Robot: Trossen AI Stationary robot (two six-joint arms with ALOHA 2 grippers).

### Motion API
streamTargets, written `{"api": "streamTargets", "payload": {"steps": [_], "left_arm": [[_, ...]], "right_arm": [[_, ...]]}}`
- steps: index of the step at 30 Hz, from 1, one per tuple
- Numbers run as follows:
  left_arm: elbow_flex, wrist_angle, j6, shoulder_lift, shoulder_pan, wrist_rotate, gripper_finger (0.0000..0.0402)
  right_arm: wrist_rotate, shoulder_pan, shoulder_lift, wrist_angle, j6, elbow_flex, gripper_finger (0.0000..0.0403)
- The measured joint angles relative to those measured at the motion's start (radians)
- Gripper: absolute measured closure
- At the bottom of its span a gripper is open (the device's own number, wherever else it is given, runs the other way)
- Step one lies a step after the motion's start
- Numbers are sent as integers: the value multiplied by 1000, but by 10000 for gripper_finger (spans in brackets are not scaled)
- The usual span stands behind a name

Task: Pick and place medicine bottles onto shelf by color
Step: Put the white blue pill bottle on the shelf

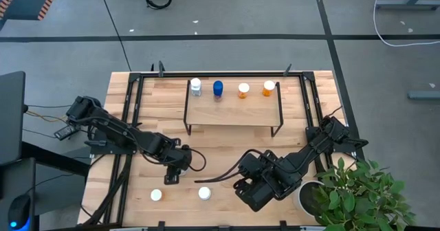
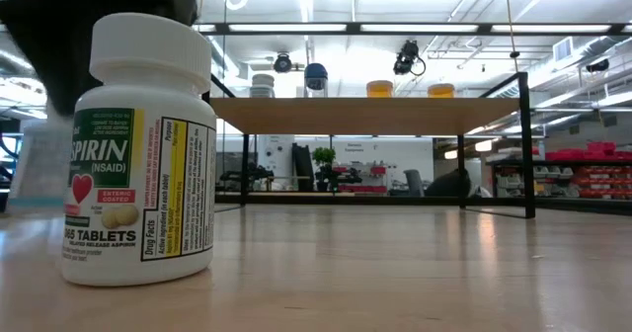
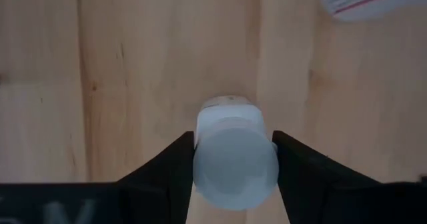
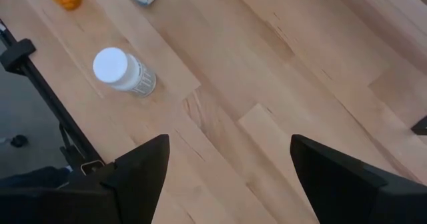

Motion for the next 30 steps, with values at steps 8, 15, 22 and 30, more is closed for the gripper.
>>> {"api": "streamTargets", "payload": {"steps": [8,15,22,30], "left_arm": [[276,-223,158,0,65,-43,201],[492,-338,327,-1,220,-56,219],[555,-338,493,-2,385,-55,197],[555,-357,627,-1,525,-68,211]], "right_arm": [[-54,13,0,0,65,0,84],[-53,34,0,0,134,1,84],[-53,33,-1,0,150,1,84],[5,27,-1,0,169,1,84]]}}
